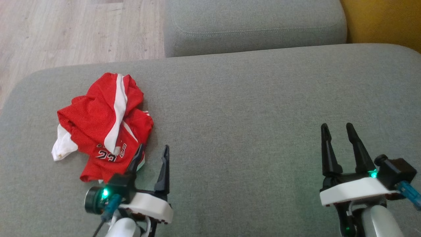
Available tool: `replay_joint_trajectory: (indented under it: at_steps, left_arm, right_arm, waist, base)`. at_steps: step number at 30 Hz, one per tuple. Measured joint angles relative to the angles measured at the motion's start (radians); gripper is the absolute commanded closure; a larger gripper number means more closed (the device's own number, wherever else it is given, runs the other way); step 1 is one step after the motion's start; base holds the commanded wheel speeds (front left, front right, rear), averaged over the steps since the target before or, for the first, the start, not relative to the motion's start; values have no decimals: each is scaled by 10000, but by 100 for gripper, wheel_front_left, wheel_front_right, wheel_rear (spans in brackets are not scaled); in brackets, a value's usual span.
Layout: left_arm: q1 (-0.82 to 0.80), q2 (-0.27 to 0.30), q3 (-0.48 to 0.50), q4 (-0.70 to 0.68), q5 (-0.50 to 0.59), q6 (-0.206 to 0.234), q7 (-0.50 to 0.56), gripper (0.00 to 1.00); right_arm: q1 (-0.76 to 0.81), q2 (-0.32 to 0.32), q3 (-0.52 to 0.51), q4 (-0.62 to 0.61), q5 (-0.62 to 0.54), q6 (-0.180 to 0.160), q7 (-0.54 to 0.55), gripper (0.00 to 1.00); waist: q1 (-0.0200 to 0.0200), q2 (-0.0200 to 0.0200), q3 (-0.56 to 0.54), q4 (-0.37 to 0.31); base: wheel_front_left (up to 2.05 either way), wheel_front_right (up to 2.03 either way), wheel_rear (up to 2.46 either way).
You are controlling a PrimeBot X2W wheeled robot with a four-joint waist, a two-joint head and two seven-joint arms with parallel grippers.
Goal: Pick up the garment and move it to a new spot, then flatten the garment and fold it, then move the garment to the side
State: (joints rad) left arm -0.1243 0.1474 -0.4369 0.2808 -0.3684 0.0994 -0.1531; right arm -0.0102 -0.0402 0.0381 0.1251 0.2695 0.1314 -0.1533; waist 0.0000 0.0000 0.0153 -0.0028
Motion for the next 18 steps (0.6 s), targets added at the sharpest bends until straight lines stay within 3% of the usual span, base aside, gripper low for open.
replay_joint_trajectory:
  at_steps: [10,18]
  left_arm:
    - [-391,23,-696,424,1087,343,-305,0]
    - [-257,-274,-94,-52,414,349,-583,0]
  right_arm:
    - [1,-6,213,-8,-1576,0,-326,0]
    - [25,-12,165,63,-654,0,-556,0]
  waist:
    - [0,0,-33,49]
    - [0,0,-68,113]
  base:
    - [0,0,0]
    - [0,0,0]
